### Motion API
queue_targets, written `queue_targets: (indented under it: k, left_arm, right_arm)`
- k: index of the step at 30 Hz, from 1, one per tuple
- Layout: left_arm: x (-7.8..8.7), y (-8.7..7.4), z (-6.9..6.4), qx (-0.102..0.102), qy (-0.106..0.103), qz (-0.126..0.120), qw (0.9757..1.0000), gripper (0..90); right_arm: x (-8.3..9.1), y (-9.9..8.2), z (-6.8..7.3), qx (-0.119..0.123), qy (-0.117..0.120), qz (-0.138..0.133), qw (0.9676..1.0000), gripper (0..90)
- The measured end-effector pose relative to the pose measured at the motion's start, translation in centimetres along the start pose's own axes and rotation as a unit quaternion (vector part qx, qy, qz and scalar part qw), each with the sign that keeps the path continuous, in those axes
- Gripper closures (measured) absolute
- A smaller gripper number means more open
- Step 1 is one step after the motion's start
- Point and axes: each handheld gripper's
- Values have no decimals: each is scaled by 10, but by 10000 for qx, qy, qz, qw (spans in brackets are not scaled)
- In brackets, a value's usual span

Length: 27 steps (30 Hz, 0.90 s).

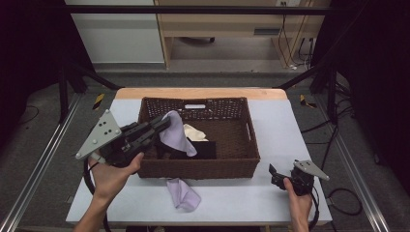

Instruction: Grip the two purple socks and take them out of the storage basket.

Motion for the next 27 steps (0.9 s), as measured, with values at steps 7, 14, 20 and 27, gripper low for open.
queue_targets:
  k: [7, 14, 20, 27]
  left_arm:
    - [14, -7, -15, -59, -235, 30, 9997, 862]
    - [17, -26, -26, -76, -435, 301, 9986, 861]
    - [12, -47, -32, -25, -507, 598, 9969, 861]
    - [7, -75, -37, 32, -549, 966, 9938, 861]
  right_arm:
    - [0, 0, 0, 0, -2, 0, 10000, 40]
    - [0, 0, 0, -2, -5, 5, 10000, 40]
    - [1, 0, 0, -9, -18, 0, 10000, 40]
    - [0, 0, 0, -2, -15, -11, 10000, 40]
Point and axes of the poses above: each handheld gripper's, and its own axes: x roughly backward along the jaws, y roughly out of its top, z roughly to its left, and after that the axes turned 8 degrees about x, right-handed
